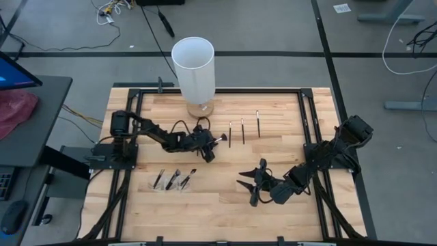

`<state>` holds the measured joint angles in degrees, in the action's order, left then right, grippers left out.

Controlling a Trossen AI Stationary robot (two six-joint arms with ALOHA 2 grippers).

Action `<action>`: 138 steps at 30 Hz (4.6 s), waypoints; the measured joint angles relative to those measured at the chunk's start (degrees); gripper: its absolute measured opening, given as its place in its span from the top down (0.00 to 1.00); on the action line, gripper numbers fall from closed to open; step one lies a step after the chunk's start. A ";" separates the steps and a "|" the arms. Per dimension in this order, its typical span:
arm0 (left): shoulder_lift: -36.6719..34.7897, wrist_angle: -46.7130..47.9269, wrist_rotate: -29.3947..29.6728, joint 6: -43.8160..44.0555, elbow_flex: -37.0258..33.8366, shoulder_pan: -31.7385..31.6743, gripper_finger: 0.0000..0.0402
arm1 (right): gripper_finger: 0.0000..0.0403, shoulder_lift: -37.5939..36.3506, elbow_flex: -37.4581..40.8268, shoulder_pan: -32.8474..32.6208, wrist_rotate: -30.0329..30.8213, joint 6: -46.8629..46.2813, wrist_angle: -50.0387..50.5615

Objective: Put items in baskets/containers
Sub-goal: Put the highlighter brush in the transparent organizer

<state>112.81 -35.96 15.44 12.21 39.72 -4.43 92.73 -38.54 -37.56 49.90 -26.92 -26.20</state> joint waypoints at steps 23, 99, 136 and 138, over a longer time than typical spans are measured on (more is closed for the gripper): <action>-5.44 5.33 -3.54 -0.88 -1.10 -0.95 0.97 | 0.63 -1.75 0.00 -3.06 -3.00 2.79 -1.22; -1.27 -6.23 -32.96 -12.38 -0.98 -9.45 0.99 | 0.63 -1.75 0.00 -1.05 -5.97 2.58 -1.03; -1.91 5.48 -27.28 -16.83 -0.67 -10.75 0.96 | 0.63 -1.75 0.00 -1.05 -5.80 2.82 -1.21; -1.81 4.11 -25.21 -14.56 -0.74 -10.63 0.94 | 0.63 -1.75 0.00 -1.05 -5.78 3.19 -1.22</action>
<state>111.00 -31.85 -9.77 -2.36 38.98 -15.06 90.98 -38.54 -38.61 44.12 -23.73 -27.42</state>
